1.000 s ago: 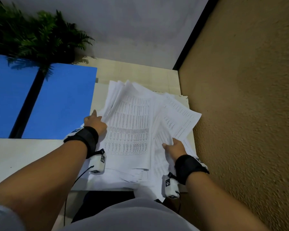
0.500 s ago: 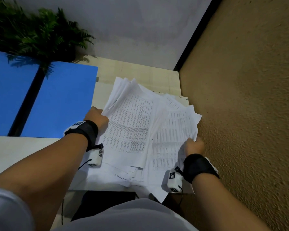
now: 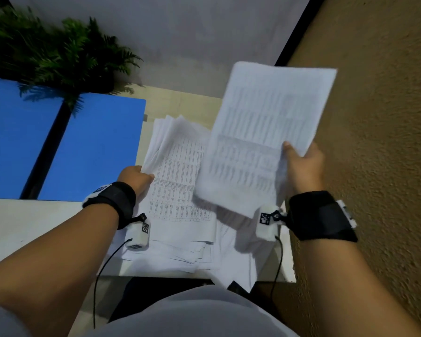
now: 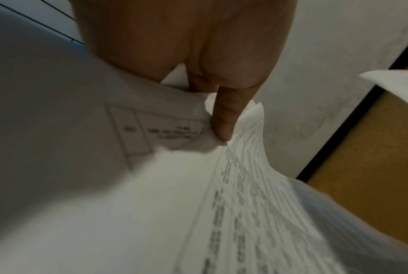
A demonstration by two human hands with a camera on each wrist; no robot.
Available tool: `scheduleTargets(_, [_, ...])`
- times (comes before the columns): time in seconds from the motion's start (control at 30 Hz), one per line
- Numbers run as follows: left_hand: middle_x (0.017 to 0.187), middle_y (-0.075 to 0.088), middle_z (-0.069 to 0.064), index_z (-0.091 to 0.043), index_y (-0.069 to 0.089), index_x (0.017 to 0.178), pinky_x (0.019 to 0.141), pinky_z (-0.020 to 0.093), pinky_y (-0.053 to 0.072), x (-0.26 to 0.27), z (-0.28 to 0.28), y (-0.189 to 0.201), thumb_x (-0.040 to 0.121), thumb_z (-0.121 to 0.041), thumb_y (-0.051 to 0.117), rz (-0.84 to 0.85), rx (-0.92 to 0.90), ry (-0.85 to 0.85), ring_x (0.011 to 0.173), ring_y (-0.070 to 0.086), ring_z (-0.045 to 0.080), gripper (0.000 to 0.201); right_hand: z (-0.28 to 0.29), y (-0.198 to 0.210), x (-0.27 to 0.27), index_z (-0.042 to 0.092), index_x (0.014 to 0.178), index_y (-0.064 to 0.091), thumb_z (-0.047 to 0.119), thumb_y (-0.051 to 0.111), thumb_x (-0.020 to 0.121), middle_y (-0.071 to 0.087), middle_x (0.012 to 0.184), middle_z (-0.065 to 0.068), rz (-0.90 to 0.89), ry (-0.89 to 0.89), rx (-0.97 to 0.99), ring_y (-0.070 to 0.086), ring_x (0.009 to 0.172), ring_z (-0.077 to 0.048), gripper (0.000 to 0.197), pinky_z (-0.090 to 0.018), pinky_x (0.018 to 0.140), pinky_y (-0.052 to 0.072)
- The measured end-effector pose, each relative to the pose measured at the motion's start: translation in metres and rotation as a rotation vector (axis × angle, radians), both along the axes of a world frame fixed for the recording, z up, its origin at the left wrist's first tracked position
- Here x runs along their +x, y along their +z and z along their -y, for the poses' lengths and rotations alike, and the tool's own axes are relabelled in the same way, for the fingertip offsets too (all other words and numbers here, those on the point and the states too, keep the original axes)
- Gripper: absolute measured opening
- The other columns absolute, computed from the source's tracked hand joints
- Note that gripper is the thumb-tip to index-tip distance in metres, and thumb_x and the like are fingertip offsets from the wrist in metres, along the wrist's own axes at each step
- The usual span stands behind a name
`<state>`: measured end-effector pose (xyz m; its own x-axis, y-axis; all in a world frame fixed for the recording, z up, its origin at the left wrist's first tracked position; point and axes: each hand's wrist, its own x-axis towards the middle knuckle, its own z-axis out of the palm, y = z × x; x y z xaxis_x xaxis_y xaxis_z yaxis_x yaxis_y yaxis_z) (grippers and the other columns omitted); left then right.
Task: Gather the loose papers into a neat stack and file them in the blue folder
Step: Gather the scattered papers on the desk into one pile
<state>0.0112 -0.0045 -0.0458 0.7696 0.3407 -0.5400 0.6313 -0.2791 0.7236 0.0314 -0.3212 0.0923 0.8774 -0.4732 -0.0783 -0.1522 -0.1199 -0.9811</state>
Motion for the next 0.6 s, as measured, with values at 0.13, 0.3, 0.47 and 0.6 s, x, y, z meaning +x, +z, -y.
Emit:
scheduleTargets(0.13, [0.087,0.062,0.011,-0.004,0.060,0.101,0.069,0.029,0.046,-0.012,-0.003,0.003,0.088,-0.016,0.062,0.037,0.017,0.050,0.080,0.058,0.030,0.018,-0.028,-0.064,-0.008,0.012,0.115,0.059,0.009,0.057,0.095,0.066,0.101,0.000,-0.207,0.080,0.119,0.065,0.102,-0.026,0.021,-0.028,0.083,0.054])
scheduleTargets(0.3, [0.123,0.065,0.013,-0.001,0.061,0.124,0.098,0.038,0.047,-0.038,-0.009,-0.006,0.089,-0.036,0.063,-0.099,-0.034,-0.018,0.112,0.061,0.034,0.049,-0.049,-0.133,-0.019,0.006,0.148,0.034,0.028,0.055,0.097,0.039,0.151,-0.009,-0.643,0.308,-0.066,0.042,0.136,-0.029,0.059,-0.032,0.111,0.036])
scheduleTargets(0.47, [0.141,0.052,0.016,0.006,0.047,0.136,0.106,0.035,0.038,-0.058,0.003,-0.005,0.096,-0.037,0.057,-0.177,-0.056,-0.070,0.129,0.050,0.033,0.059,-0.056,-0.164,-0.040,0.021,0.125,0.034,0.007,0.071,0.082,0.056,0.115,-0.010,-0.579,0.302,0.081,0.061,0.102,-0.029,0.059,-0.040,0.087,0.055])
scheduleTargets(0.6, [0.149,0.044,0.017,0.004,0.039,0.143,0.111,0.036,0.032,-0.065,0.011,0.001,0.098,-0.047,0.045,-0.204,-0.038,-0.075,0.136,0.043,0.033,0.068,-0.048,-0.165,-0.043,0.015,0.112,0.055,0.006,0.079,0.076,0.066,0.117,-0.010,-0.587,0.402,0.222,0.066,0.105,-0.028,0.044,-0.047,0.098,0.052])
